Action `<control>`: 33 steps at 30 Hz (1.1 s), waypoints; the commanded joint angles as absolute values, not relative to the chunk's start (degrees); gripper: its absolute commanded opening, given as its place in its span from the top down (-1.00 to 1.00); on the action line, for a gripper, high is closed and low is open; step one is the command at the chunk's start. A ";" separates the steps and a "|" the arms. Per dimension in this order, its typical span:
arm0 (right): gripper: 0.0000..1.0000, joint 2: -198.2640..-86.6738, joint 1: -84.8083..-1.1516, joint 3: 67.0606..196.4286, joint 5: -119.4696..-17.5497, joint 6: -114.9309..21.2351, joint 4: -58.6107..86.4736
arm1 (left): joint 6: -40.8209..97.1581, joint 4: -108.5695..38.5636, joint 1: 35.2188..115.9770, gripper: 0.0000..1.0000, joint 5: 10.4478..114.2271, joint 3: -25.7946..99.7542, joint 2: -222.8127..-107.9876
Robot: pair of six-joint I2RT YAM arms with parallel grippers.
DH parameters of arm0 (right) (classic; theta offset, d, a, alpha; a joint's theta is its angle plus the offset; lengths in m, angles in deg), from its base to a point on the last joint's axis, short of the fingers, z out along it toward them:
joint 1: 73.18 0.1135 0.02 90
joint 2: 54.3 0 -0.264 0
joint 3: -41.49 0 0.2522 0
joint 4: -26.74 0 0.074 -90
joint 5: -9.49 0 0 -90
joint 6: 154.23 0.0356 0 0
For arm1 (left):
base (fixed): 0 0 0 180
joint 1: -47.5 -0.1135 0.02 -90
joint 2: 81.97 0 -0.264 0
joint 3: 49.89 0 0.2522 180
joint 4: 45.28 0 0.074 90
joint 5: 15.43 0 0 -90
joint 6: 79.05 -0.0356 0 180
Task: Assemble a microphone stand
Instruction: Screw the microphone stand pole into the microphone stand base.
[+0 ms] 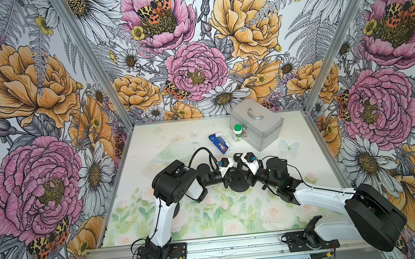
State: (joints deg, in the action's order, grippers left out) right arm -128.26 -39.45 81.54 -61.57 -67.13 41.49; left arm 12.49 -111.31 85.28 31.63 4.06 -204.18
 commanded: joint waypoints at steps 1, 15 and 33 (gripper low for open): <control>0.03 -128.33 -42.29 85.62 -42.06 -75.12 32.64 | 10.62 -112.46 85.79 0.67 31.56 2.90 -204.40; 0.58 -138.78 -50.90 95.00 -28.13 -79.11 28.58 | 10.31 -112.43 85.64 0.63 30.68 3.07 -204.67; 0.28 -130.51 -30.86 74.88 -79.07 -67.68 51.85 | 12.20 -112.42 85.55 0.58 34.27 3.68 -205.22</control>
State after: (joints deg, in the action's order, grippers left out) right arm -131.73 -30.20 75.46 -84.72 -61.29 59.31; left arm 11.46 -111.92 85.76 32.61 3.58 -204.32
